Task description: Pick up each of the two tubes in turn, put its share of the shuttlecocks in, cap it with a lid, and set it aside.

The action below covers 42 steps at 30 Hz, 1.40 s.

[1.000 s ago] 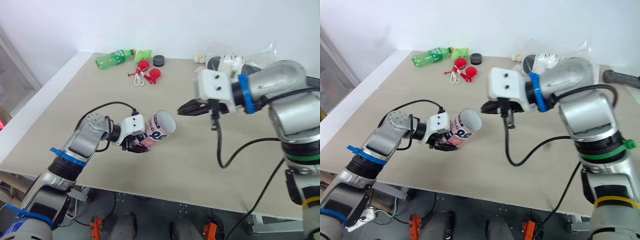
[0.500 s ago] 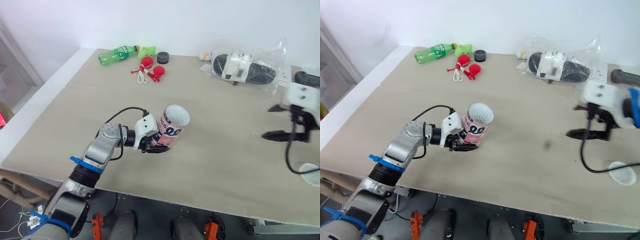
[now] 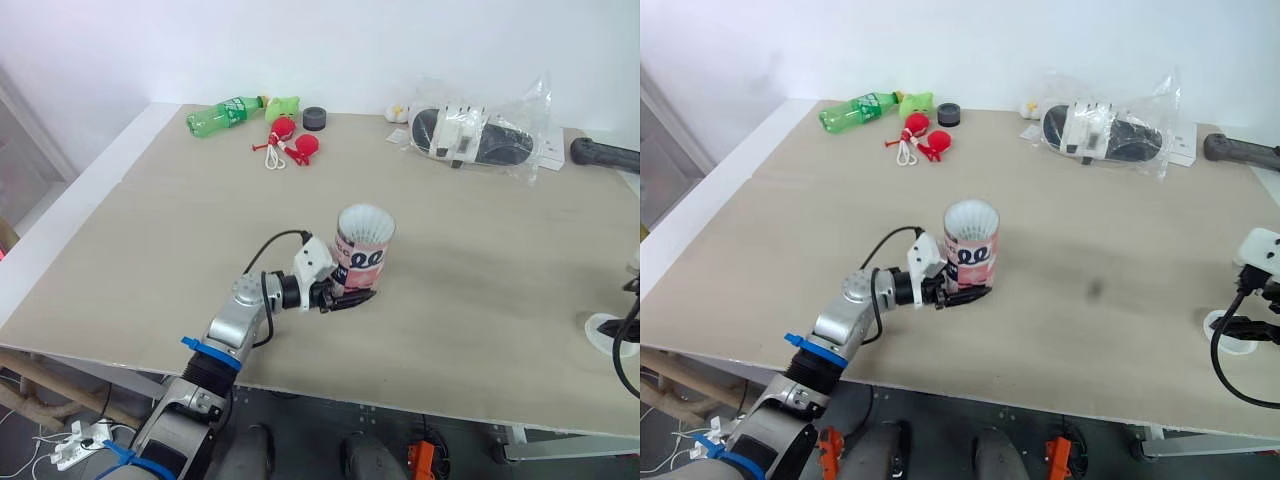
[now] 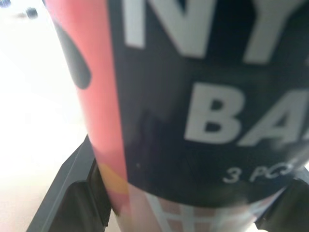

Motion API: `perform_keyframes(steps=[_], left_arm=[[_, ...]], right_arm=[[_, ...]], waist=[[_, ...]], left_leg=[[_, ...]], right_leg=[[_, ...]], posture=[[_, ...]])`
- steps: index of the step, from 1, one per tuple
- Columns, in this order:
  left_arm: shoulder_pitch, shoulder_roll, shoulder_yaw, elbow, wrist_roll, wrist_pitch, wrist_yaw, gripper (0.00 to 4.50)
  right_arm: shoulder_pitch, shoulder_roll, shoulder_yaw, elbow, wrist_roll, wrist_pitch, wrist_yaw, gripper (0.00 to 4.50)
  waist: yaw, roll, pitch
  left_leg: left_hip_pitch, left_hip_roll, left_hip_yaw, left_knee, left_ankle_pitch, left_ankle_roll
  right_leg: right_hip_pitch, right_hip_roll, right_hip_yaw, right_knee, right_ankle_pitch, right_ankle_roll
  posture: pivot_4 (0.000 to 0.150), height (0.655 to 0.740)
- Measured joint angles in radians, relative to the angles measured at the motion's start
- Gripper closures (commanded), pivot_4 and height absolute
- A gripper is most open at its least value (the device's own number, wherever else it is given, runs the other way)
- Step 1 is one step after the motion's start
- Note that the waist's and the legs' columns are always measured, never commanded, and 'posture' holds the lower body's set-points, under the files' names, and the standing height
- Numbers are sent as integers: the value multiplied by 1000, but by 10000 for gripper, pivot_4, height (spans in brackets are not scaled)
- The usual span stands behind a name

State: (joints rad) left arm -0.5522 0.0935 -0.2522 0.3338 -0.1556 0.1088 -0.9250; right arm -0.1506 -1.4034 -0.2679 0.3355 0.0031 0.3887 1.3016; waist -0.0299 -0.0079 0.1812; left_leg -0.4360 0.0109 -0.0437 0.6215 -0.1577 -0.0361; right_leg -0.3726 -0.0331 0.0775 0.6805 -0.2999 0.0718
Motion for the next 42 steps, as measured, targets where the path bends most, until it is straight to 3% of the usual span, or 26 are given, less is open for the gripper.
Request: perform_keyframes(steps=[6,16,28,41,42], left_arm=[[-1,-3,-11,9,1,-33,6,15316],[24,5,-14,-4,0,-33,12,15316],[25,2,-17,-11,-1,-23,21,15316],[25,3,-17,-11,-1,-23,22,15316],[25,3,-17,-11,-1,-23,22,15316]], right_arm=[[-269,13,222,307,-106,-184,-22,776],[-575,136,370,662,-196,-234,-21,776],[-743,166,433,876,-274,-222,8,776],[-773,217,454,949,-302,-194,1,776],[-773,218,454,952,-302,-192,2,5617]], waist=[[-7,1,1],[-15,5,0],[-16,6,-1],[-16,6,-1],[-16,6,-1]], left_leg=[[0,0,1,-2,0,0],[1,-1,1,-2,0,-1],[2,-1,1,-3,0,-1],[2,-1,0,-2,0,-1],[3,-1,0,-2,1,-1]], right_leg=[[0,0,2,0,0,-1],[0,-1,2,0,3,-6],[1,-1,2,0,3,-7],[2,-1,2,0,3,-7],[2,-1,2,0,3,-7]], posture=[[1500,7400],[1500,7400],[1500,7400],[1500,7400],[1500,7400]])
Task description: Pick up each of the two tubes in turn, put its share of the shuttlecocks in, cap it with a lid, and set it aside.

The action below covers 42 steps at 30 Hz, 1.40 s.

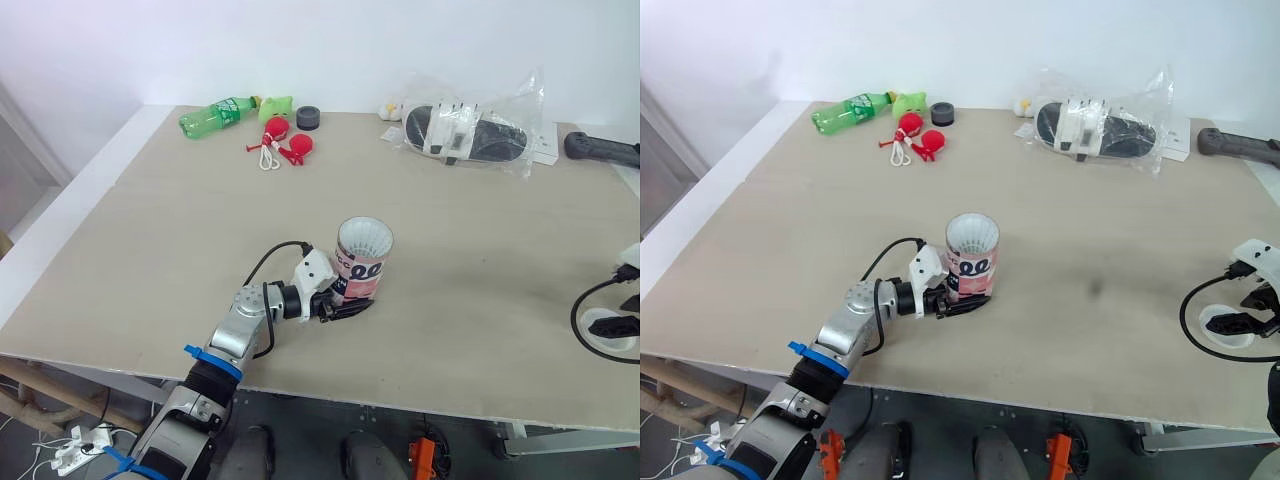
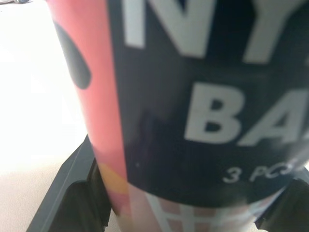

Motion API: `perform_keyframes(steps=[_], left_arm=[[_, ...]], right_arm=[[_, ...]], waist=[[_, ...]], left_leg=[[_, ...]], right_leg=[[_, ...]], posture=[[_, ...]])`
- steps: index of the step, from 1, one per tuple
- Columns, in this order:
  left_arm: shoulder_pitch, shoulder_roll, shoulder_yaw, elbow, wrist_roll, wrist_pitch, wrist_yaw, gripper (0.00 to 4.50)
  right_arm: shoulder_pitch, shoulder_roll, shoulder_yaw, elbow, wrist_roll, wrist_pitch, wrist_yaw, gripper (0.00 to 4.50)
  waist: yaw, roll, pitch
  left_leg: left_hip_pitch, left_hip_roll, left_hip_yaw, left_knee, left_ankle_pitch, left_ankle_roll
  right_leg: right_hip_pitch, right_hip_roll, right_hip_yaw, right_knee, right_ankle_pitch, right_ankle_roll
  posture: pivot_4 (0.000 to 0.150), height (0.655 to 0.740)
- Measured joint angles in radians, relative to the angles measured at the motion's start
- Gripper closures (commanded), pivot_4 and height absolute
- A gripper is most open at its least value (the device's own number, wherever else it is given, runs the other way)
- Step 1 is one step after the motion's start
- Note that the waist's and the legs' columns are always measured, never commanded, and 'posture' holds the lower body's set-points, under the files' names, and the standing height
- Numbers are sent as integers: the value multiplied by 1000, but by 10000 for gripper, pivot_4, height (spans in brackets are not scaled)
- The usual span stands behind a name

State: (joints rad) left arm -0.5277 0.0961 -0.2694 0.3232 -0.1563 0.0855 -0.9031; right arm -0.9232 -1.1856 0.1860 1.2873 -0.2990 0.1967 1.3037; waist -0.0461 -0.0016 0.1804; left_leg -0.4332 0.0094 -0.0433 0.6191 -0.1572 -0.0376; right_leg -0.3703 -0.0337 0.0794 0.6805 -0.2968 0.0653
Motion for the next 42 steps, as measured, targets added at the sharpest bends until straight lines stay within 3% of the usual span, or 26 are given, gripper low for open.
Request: perform_keyframes(steps=[2,4,5,6,7,9,10,12,25,28,31,35,36,42], left_arm=[[0,0,0,0,0,0,0,15316],[0,0,0,0,0,0,1,15316],[0,0,0,0,0,0,1,15316],[0,1,0,0,0,0,1,15316],[0,1,0,0,0,0,1,15316],[0,1,0,-1,0,0,2,15316],[0,1,0,-1,0,0,2,15316],[0,1,0,-2,0,0,2,15316],[0,-1,-1,-2,0,0,1,15316],[-13,-1,-6,5,2,-2,-5,15316],[-25,-2,-8,17,2,-14,-11,15316],[-37,-8,-11,41,2,-23,-19,15316],[-40,-9,-14,54,4,-27,-20,15316],[-68,-21,-32,89,28,-45,-17,15316]], right_arm=[[0,3,0,3,0,1,6,7283],[1,5,0,4,0,1,12,16282],[1,5,0,4,0,1,15,17905],[2,6,0,5,0,1,20,23717],[2,6,0,5,-1,1,20,25028],[4,6,0,5,-1,1,30,33796],[5,6,0,5,-1,1,31,33796],[6,5,0,5,-1,0,46,44200],[46,-6,-10,-67,19,-78,116,44200],[108,-58,-50,-329,106,-29,240,44200],[194,-124,-88,-603,237,70,261,44200],[192,-163,-108,-864,373,189,266,44200],[121,-157,-99,-958,426,245,266,44200],[-192,-51,36,-1121,534,338,268,44200]], waist=[[0,0,0],[0,0,0],[0,0,0],[0,0,0],[0,0,0],[0,-1,0],[0,-1,0],[-1,-1,0],[-2,0,0],[-2,6,1],[-1,8,0],[-2,7,1],[-2,8,1],[-1,4,4]], left_leg=[[0,0,0,0,0,0],[1,0,0,0,0,0],[2,0,0,0,0,0],[2,0,0,1,0,0],[2,0,0,1,0,0],[3,0,0,0,0,-1],[3,0,0,0,0,-1],[3,1,0,0,0,-1],[3,1,0,0,1,-1],[3,0,1,0,1,-2],[2,1,-1,0,1,-2],[2,1,0,0,1,-2],[1,1,0,0,1,-2],[1,3,-2,0,1,-2]], right_leg=[[0,0,0,0,0,0],[2,0,0,0,0,0],[2,0,0,0,0,0],[2,0,0,0,0,0],[2,0,0,0,0,0],[3,0,0,0,1,0],[3,0,0,0,1,0],[3,1,0,0,1,0],[2,1,1,0,1,0],[2,1,2,1,1,1],[2,1,1,1,1,1],[1,1,1,1,0,1],[0,1,1,1,0,3],[-2,5,0,1,-1,5]], posture=[[1500,7400],[1500,7400],[1500,7400],[1500,7400],[1500,7400],[1500,7400],[1500,7400],[1500,7400],[1500,7400],[1500,7400],[1500,7400],[1500,7400],[1500,7400],[1500,7400]])
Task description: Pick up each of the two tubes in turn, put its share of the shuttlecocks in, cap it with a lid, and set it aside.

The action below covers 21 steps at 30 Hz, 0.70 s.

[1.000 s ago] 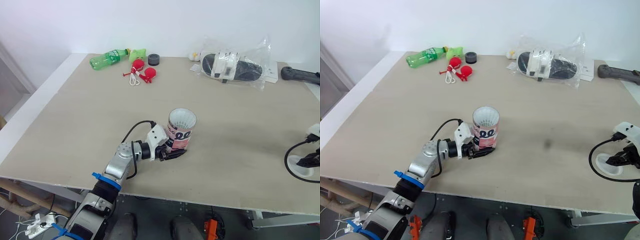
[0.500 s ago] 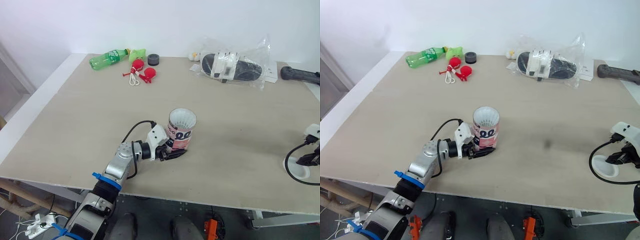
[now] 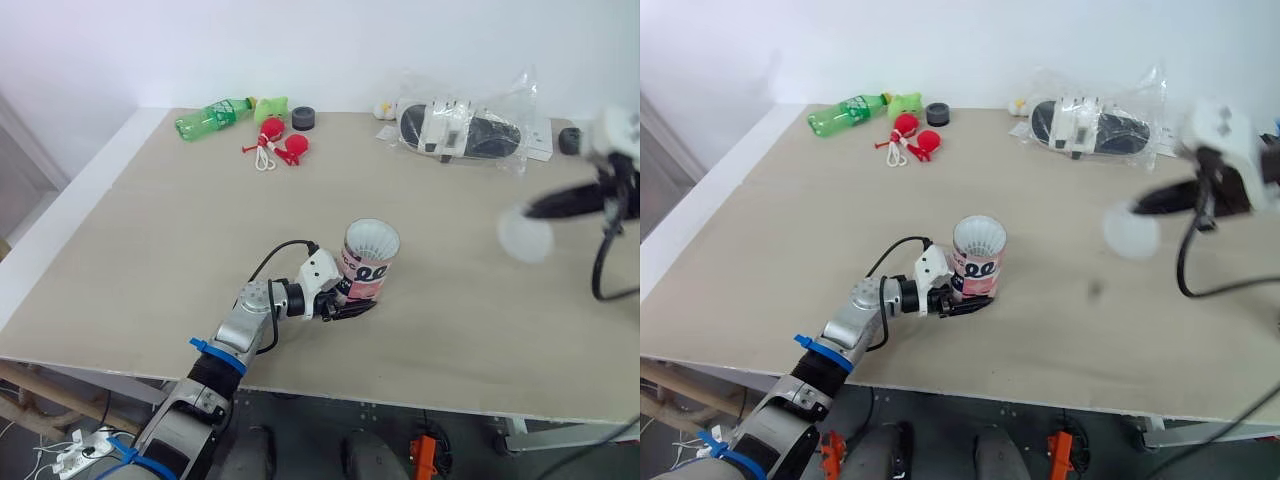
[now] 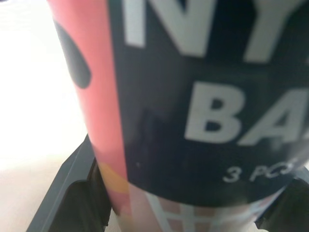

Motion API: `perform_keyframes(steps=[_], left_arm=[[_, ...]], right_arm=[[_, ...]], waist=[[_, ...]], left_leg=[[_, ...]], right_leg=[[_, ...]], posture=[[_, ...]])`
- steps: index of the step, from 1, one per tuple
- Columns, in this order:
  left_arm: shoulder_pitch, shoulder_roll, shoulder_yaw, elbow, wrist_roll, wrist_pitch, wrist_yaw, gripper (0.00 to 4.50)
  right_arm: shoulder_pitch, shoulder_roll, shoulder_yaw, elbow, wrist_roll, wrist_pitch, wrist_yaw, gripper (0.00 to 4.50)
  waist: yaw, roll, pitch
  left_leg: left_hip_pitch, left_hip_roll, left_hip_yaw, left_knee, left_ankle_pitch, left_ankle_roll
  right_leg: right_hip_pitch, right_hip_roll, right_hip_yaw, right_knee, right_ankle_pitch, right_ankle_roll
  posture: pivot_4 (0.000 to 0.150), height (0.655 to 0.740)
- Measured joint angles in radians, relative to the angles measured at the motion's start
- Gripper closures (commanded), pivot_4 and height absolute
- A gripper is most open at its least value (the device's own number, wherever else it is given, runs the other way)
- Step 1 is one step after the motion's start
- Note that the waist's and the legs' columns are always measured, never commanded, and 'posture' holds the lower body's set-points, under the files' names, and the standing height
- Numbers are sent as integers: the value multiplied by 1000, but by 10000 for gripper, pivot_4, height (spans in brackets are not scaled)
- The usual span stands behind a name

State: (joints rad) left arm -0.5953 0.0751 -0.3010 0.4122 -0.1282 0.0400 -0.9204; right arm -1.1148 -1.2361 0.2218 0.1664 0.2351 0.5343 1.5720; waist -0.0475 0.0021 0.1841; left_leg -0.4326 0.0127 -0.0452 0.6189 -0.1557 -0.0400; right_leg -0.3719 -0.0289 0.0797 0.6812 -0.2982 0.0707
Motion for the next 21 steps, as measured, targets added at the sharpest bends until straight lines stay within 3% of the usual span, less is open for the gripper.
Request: perform_keyframes(steps=[4,6,12,21], left_arm=[[-11,1,-1,18,10,-19,0,15316],[-12,-4,-2,22,11,-23,-1,15316],[-12,-1,-1,24,12,-35,3,15316],[-10,6,-1,24,13,-37,19,15316]], right_arm=[[-233,171,153,-8,56,12,1,44200],[-277,201,193,-11,76,4,1,44200],[-314,248,301,-1,144,-9,1,44200],[-395,338,448,140,121,-28,1,44200]], waist=[[0,0,0],[6,-2,1],[17,-3,2],[13,-3,2]], left_leg=[[-4,0,-1,0,0,0],[-6,0,-3,0,0,0],[-8,-1,-3,0,0,0],[-6,1,-7,1,1,-1]], right_leg=[[-4,-1,0,0,4,-7],[-5,-1,-4,0,4,-7],[-5,-3,-5,0,4,-8],[-5,1,-7,1,6,-11]], posture=[[1500,7400],[1500,7400],[1500,7400],[1500,7400]])
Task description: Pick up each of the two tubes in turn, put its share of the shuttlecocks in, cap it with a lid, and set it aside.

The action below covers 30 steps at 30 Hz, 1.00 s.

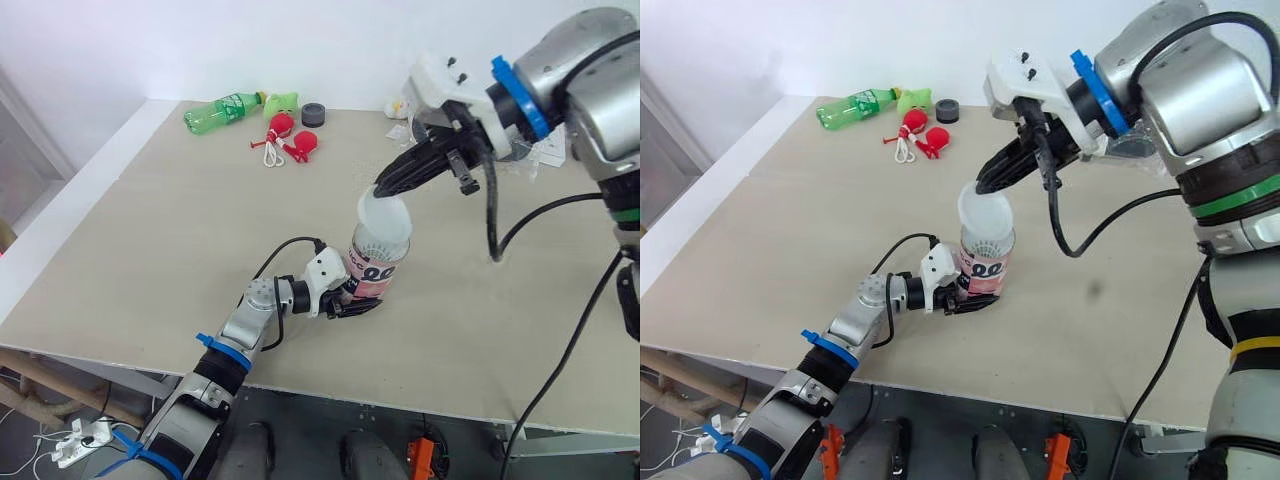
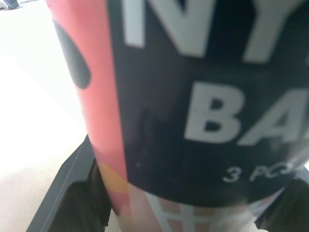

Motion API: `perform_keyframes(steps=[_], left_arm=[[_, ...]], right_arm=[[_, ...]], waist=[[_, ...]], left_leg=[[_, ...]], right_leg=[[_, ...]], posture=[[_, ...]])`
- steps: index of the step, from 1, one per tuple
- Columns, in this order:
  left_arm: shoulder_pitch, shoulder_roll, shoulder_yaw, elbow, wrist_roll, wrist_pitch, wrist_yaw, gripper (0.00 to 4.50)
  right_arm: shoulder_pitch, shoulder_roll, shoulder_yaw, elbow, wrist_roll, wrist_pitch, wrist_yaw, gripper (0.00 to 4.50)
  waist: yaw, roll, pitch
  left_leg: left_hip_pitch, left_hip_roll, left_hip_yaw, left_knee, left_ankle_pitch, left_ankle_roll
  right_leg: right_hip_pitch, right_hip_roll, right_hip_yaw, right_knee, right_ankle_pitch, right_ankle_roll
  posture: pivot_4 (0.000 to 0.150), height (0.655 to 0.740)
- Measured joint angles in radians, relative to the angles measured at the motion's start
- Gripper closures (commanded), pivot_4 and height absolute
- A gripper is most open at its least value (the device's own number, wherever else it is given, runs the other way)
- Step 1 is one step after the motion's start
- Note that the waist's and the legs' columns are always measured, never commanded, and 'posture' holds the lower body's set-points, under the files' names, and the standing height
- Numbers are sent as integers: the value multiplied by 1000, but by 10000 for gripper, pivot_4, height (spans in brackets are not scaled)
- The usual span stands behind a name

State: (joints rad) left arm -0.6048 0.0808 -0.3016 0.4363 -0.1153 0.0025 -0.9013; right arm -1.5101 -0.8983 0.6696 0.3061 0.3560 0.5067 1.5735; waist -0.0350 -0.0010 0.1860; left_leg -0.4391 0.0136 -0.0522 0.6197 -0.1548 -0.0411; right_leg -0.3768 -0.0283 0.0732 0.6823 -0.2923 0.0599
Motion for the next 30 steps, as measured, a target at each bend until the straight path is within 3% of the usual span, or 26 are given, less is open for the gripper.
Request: perform_keyframes(steps=[30], left_arm=[[-3,-7,-6,4,26,-5,8,15316]], right_arm=[[-34,-36,128,12,-9,-60,1,44200]], waist=[[0,0,0]], left_leg=[[0,0,-3,0,0,0]], right_leg=[[1,0,-2,0,0,-1]], posture=[[1500,7400]])
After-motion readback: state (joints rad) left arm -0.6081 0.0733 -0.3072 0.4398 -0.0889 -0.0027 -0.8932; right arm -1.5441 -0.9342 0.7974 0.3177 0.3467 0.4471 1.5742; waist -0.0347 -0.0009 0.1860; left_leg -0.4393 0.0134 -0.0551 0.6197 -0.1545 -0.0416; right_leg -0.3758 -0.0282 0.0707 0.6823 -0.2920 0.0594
